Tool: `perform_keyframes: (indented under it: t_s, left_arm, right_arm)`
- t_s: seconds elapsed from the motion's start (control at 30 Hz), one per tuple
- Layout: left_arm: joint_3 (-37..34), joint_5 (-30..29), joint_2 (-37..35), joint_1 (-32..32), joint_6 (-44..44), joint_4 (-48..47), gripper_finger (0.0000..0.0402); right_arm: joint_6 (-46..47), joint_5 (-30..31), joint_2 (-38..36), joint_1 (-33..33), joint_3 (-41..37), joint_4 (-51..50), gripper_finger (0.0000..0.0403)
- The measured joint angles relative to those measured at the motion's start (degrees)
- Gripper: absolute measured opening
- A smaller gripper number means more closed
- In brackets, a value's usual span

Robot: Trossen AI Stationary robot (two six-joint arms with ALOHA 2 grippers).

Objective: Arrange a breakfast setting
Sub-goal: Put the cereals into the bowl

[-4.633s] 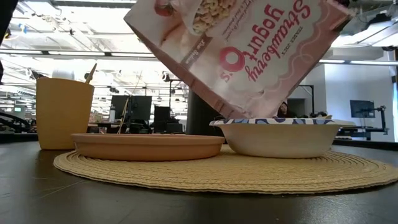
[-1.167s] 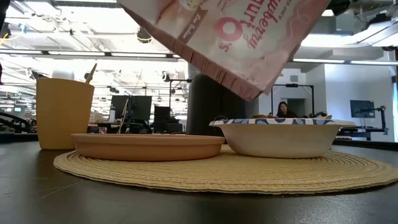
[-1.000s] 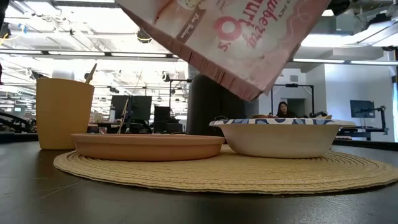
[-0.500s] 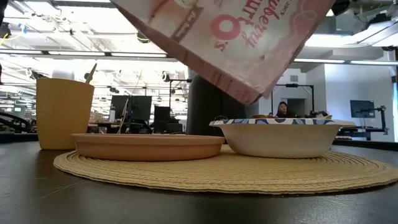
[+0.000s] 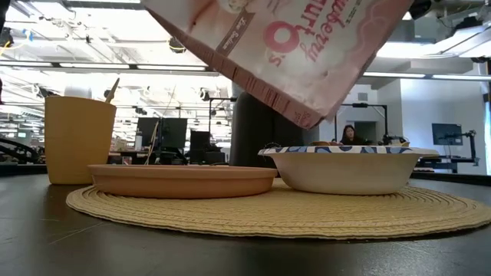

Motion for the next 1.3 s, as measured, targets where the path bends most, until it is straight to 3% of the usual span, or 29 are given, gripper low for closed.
perform_keyframes:
  t_s: [0.23, 0.33, 0.77, 1.3]
  left_arm:
    - [-0.4, 0.0, -0.4, -0.4, 0.8, 0.6, 0.0119]
    - [-3.8, -0.1, -2.5, -0.8, 1.2, 2.5, 0.0119]
    - [-39.1, -0.2, -26.8, -0.8, -1.1, 28.3, 0.0119]
    - [-63.1, -1.5, -43.4, 0.3, -2.5, 43.4, 0.0119]
  right_arm:
    - [0.0, 0.0, 0.0, 0.0, 0.0, -0.6, 0.0031]
    - [0.0, 0.0, 0.0, 0.0, 0.0, -0.9, 0.0029]
    - [0.1, 0.0, 0.0, 0.0, 0.0, 0.0, 0.0028]
    - [5.5, -1.7, 0.5, -0.1, 0.0, 0.7, 0.0041]
